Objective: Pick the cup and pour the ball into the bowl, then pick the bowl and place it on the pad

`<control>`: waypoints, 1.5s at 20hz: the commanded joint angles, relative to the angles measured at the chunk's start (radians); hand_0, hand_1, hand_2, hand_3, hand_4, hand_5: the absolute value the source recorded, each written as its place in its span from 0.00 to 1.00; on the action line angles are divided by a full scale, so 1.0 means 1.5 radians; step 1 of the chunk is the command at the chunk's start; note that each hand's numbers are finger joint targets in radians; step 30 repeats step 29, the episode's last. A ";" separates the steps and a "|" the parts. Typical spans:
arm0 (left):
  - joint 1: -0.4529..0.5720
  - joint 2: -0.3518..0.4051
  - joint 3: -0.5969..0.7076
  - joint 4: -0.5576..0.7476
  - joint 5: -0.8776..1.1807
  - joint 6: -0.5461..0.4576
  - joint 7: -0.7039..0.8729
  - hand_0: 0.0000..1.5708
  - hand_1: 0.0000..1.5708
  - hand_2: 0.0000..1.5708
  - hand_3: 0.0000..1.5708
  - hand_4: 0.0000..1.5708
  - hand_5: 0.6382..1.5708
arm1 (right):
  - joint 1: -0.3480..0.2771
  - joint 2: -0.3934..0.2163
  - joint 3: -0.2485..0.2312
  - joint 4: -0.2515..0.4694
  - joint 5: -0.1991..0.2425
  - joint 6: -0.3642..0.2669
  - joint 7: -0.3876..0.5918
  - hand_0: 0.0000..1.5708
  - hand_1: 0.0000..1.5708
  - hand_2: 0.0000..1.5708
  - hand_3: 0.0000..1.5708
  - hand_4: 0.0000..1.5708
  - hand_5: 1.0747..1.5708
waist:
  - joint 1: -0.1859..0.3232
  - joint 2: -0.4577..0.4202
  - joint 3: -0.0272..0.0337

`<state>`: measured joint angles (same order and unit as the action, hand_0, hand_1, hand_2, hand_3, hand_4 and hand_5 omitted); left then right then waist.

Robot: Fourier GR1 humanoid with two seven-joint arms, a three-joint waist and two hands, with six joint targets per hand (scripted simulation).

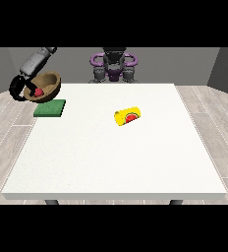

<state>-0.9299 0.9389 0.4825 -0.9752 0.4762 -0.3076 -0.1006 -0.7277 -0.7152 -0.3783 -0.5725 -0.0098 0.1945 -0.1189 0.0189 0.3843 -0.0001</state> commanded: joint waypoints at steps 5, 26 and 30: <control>-0.002 0.022 0.015 0.003 0.013 -0.011 -0.010 0.00 0.00 0.00 0.00 0.00 0.95 | 0.009 0.033 -0.008 0.031 -0.006 -0.013 -0.044 1.00 1.00 1.00 0.83 0.75 1.00 | 0.001 0.033 0.0011; 0.034 0.025 0.017 -0.060 0.048 0.005 0.029 0.00 0.00 0.00 0.00 0.00 0.94 | -0.057 -0.070 -0.081 0.120 -0.060 -0.031 0.045 0.21 0.21 0.25 0.33 0.00 0.84 | 0.010 0.013 0.0008; 0.058 0.008 0.013 -0.033 0.026 0.013 -0.006 0.00 0.00 0.00 0.00 0.00 0.94 | -0.069 -0.091 -0.085 0.104 -0.073 0.004 0.066 0.09 0.09 0.18 0.24 0.00 0.79 | -0.008 0.004 0.0003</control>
